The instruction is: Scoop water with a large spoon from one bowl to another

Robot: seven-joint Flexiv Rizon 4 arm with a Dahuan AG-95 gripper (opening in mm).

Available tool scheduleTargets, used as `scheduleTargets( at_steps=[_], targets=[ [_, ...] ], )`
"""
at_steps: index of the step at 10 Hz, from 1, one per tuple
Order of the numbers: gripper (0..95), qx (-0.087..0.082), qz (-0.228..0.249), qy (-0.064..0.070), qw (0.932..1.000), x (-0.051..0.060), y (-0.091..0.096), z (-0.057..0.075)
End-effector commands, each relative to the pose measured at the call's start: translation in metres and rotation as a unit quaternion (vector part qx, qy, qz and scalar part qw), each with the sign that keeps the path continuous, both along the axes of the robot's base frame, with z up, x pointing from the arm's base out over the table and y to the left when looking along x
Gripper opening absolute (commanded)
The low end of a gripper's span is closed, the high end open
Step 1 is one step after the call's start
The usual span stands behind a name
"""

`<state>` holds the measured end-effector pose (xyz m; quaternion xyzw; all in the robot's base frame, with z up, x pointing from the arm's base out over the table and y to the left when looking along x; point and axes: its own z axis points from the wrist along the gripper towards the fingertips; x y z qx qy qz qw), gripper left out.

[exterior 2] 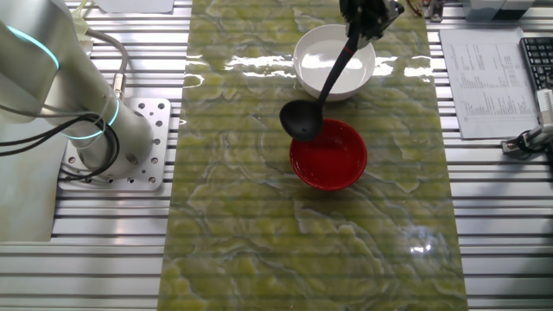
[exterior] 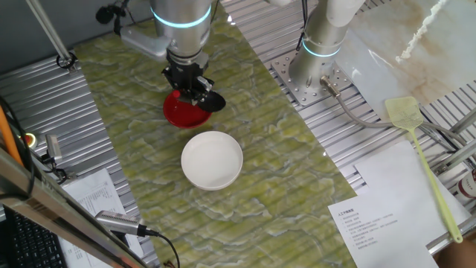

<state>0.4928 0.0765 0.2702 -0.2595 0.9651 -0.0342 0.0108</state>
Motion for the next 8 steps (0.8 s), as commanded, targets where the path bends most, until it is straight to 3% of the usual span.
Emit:
scheduleTargets(
  at_steps=[1, 4, 8],
  targets=[
    [0.0, -0.001, 0.008, -0.003, 1.0000, 0.000, 0.000, 0.000],
    [0.0, 0.000, 0.031, -0.004, 0.9995, 0.002, -0.008, 0.000],
    [0.0, -0.003, 0.063, -0.003, 0.9980, 0.014, -0.024, 0.003]
  ],
)
